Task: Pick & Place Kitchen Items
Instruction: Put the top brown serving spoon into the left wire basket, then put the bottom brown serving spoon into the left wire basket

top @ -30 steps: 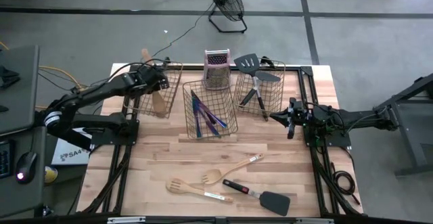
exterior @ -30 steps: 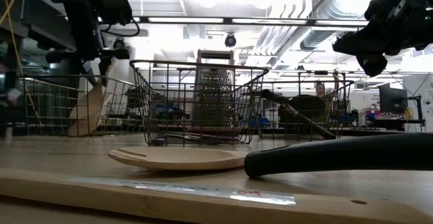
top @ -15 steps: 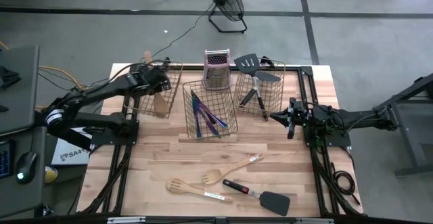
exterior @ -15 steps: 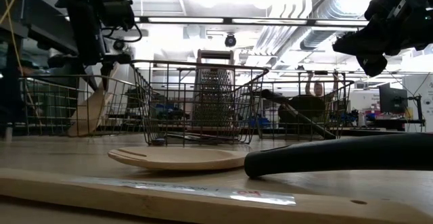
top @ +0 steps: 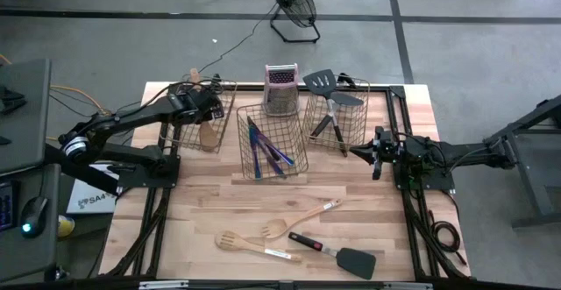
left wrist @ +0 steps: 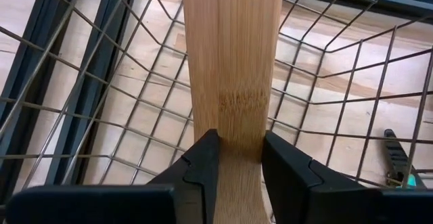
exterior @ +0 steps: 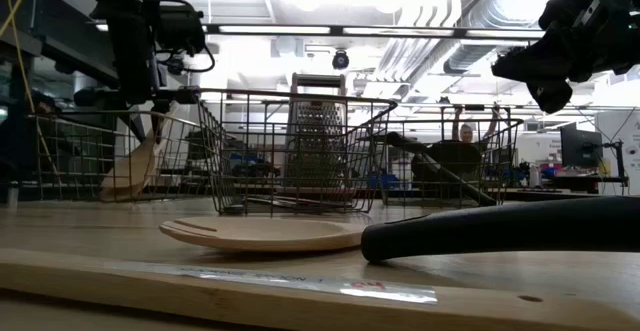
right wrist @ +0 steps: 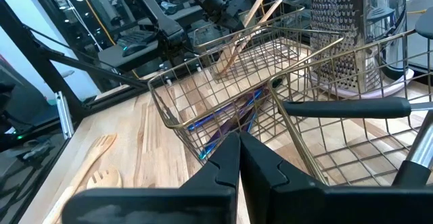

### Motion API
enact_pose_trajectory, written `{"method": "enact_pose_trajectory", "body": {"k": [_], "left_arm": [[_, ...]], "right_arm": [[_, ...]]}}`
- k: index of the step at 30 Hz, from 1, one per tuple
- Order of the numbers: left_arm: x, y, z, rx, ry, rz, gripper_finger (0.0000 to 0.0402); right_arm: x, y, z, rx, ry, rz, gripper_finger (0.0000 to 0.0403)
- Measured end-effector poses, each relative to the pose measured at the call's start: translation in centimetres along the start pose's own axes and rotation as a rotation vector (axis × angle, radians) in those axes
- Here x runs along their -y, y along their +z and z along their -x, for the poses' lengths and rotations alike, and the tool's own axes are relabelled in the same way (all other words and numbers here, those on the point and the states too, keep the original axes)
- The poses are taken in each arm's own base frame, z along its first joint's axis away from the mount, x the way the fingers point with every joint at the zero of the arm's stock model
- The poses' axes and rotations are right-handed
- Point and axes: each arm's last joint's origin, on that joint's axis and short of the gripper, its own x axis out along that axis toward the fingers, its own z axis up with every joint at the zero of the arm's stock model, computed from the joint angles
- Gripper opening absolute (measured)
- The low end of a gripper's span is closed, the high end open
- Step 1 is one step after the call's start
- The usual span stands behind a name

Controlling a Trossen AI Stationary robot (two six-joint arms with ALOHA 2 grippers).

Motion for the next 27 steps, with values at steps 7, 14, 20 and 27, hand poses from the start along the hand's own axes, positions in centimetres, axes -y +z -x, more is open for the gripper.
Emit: {"method": "enact_pose_trajectory", "body": {"k": [7, 14, 20, 27], "left_arm": [[-0.02, -0.01, -0.01, -0.001, 0.003, -0.002, 0.0089], [-0.15, -0.08, 0.00, -0.008, 0.015, -0.006, 0.0107], [-0.27, -0.15, 0.00, -0.015, 0.026, -0.015, 0.0139], [-0.30, 0.21, 0.70, 0.013, -0.032, -0.009, 0.0184]], "right_arm": [[0.00, 0.00, 0.00, 0.000, 0.000, 0.000, 0.0002], [0.00, -0.01, 0.00, 0.000, 0.000, 0.000, 0.0002], [-0.01, 0.00, 0.00, 0.000, 0.001, 0.000, 0.0002], [0.00, 0.00, 0.00, 0.000, 0.001, 0.000, 0.0002]]}}
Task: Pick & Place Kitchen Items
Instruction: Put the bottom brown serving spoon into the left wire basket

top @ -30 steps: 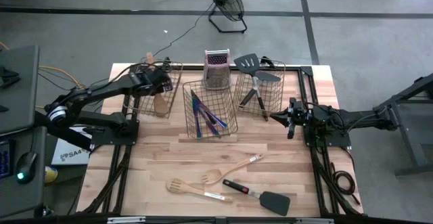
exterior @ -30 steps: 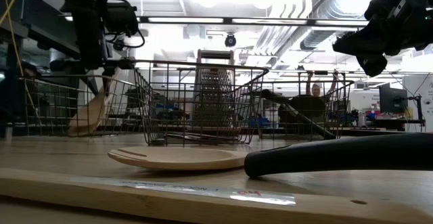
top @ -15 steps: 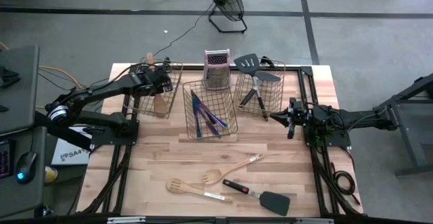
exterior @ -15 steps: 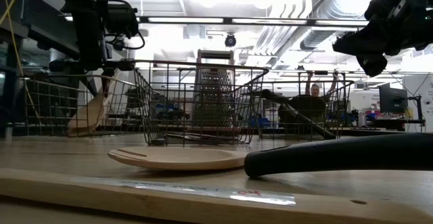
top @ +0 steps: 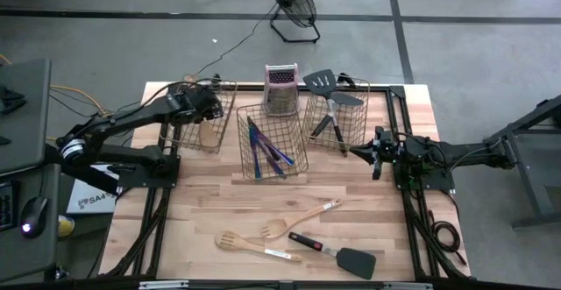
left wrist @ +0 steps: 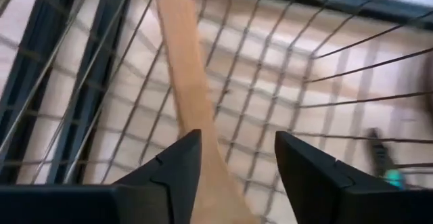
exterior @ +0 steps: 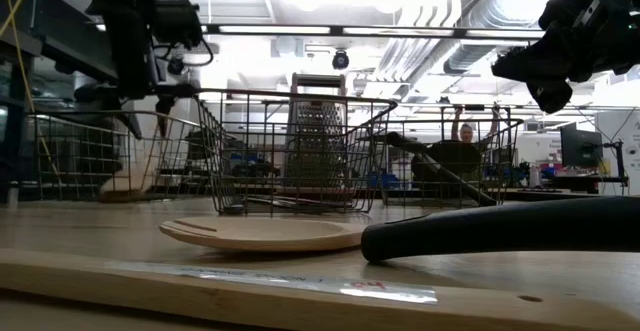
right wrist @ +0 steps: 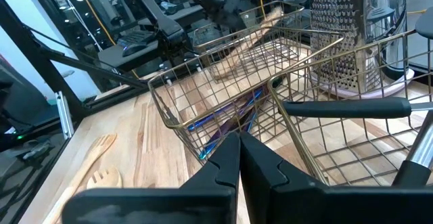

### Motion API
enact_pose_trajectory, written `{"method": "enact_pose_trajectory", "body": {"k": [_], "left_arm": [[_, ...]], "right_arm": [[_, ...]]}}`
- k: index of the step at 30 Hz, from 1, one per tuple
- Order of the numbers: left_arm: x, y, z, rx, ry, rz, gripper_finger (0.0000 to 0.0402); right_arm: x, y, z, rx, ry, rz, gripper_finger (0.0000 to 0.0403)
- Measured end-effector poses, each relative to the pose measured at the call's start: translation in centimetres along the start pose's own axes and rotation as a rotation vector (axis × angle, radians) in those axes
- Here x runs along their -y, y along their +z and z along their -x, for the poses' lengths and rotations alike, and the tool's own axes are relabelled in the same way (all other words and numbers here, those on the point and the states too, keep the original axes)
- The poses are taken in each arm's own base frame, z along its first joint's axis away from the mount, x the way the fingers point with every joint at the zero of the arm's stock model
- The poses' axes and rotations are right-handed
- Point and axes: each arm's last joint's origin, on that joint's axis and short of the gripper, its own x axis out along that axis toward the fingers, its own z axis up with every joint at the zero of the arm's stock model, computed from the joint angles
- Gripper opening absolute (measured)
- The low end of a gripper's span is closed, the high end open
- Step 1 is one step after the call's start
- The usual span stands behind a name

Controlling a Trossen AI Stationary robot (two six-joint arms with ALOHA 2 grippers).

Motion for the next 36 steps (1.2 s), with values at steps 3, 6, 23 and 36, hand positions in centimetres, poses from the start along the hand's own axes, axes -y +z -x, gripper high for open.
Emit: {"method": "enact_pose_trajectory", "body": {"k": [3, 6, 23, 36], "left_arm": [[-0.3, 0.4, 1.1, 0.035, -0.059, -0.006, 0.0193], [-0.4, 1.0, 2.7, 0.083, -0.121, -0.063, 0.0195], [-1.3, -1.2, 10.3, 0.122, -0.636, -0.662, 0.0196], [-2.2, -3.7, 12.7, 0.022, -0.920, -0.865, 0.0196]], "right_arm": [[0.0, 0.0, 0.0, 0.000, 0.000, 0.000, 0.0002], [0.0, 0.0, 0.0, 0.000, 0.000, 0.000, 0.0002], [0.0, 0.0, 0.0, 0.000, 0.000, 0.000, 0.0002], [0.0, 0.0, 0.0, 0.000, 0.000, 0.000, 0.0002]]}}
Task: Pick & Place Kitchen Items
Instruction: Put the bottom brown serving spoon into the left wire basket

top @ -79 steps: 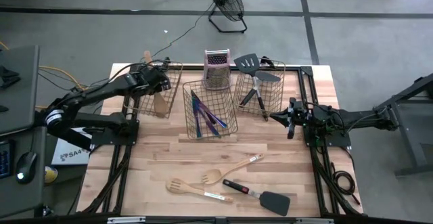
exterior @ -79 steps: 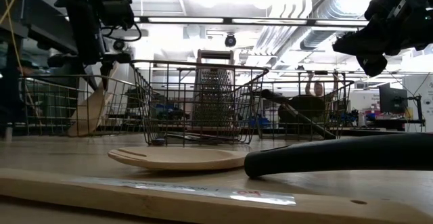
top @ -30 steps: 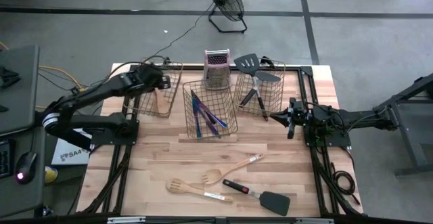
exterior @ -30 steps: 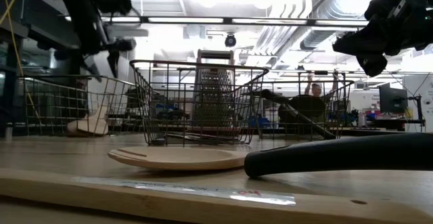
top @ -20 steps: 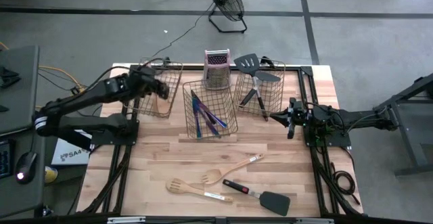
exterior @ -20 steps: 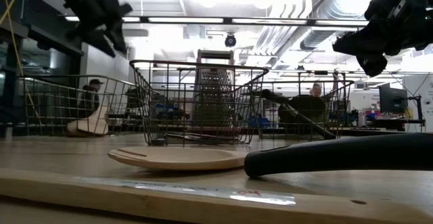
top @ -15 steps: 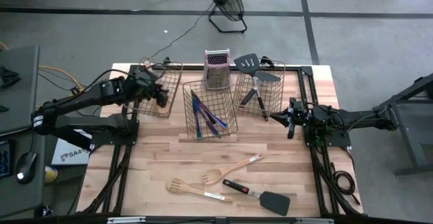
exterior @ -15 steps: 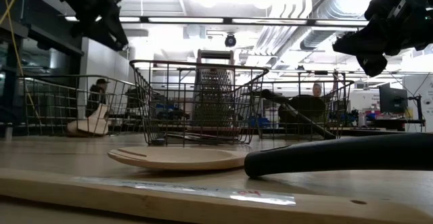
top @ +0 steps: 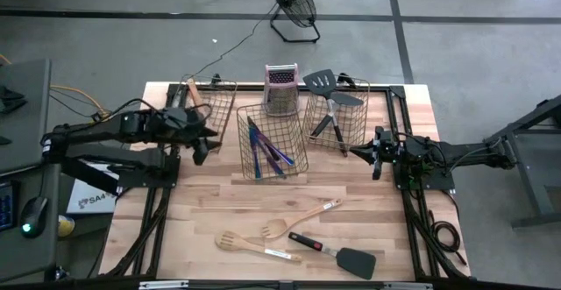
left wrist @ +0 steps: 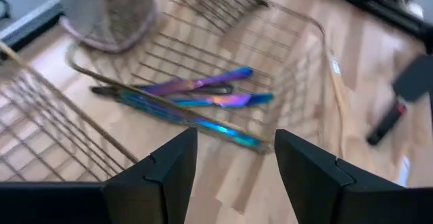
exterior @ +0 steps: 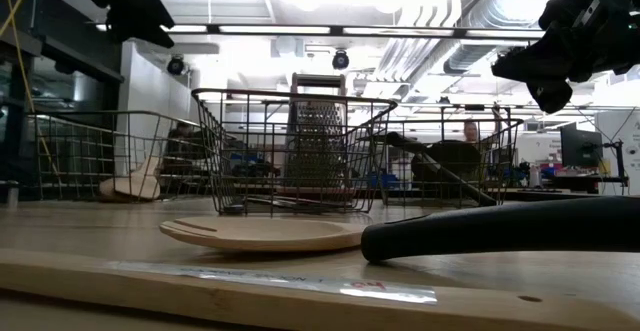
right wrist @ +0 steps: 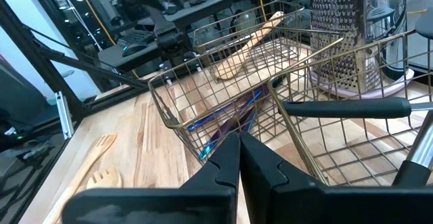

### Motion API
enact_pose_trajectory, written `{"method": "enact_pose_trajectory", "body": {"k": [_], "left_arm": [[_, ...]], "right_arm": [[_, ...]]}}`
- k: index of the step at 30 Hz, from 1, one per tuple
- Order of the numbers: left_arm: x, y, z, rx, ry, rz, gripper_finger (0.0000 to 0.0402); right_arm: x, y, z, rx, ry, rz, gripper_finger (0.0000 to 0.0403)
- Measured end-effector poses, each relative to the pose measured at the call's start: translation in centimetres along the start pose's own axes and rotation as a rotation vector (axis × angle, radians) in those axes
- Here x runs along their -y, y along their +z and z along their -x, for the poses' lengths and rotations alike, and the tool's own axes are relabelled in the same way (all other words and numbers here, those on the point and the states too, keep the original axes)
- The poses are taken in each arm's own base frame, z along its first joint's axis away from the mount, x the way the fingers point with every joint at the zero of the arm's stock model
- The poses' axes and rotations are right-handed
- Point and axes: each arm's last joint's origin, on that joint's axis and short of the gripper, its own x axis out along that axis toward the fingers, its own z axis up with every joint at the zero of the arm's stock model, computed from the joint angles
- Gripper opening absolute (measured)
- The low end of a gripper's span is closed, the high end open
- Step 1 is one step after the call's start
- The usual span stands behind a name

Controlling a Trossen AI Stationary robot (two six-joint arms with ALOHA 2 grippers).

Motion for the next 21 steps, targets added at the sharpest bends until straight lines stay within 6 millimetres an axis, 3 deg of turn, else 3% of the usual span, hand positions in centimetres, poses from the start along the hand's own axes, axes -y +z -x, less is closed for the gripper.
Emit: {"method": "enact_pose_trajectory", "body": {"k": [21], "left_arm": [[5.2, -4.6, -1.5, -0.146, -0.325, -0.200, 0.0196]], "right_arm": [[0.0, 0.0, 0.0, 0.000, 0.001, 0.000, 0.0002]]}}
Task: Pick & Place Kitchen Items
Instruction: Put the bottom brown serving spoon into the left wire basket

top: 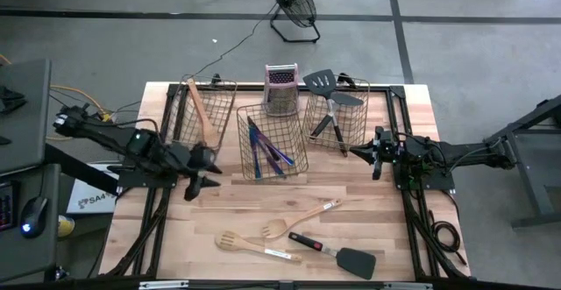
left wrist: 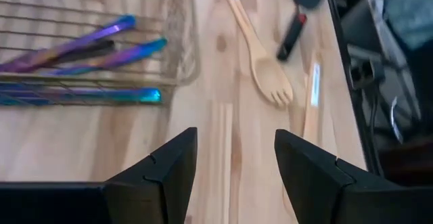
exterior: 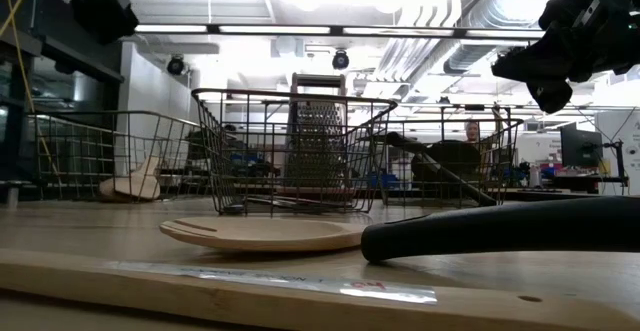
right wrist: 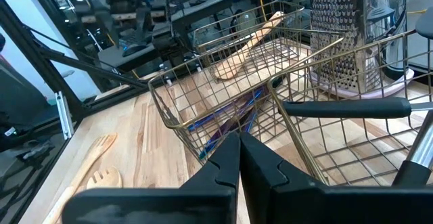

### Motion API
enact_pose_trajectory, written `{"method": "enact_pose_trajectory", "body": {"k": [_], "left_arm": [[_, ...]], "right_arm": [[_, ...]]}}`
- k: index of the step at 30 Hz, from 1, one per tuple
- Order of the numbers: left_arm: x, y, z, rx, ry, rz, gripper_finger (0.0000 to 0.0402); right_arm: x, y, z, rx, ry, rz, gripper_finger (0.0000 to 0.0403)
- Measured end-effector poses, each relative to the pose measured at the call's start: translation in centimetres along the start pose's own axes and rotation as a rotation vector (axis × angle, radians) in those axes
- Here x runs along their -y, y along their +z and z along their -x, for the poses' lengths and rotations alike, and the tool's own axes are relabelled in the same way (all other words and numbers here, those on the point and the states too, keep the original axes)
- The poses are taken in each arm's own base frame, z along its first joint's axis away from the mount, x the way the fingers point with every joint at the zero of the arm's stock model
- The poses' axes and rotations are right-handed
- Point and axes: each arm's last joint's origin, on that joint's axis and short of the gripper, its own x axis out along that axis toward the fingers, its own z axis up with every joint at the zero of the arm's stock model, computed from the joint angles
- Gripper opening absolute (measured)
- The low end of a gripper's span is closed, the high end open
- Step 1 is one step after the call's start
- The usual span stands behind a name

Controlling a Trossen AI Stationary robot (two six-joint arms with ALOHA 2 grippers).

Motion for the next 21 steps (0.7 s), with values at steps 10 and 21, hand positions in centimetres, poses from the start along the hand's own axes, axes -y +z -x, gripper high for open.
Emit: {"method": "enact_pose_trajectory", "body": {"k": [10, 21], "left_arm": [[2.9, -1.2, -3.4, -0.073, -0.038, -0.136, 0.0196], [7.5, -2.5, -10.0, -0.090, -0.117, -0.222, 0.0196]], "right_arm": [[0.0, 0.0, 0.0, 0.000, 0.000, 0.000, 0.0002], [0.0, 0.0, 0.0, 0.000, 0.000, 0.000, 0.0002]]}}
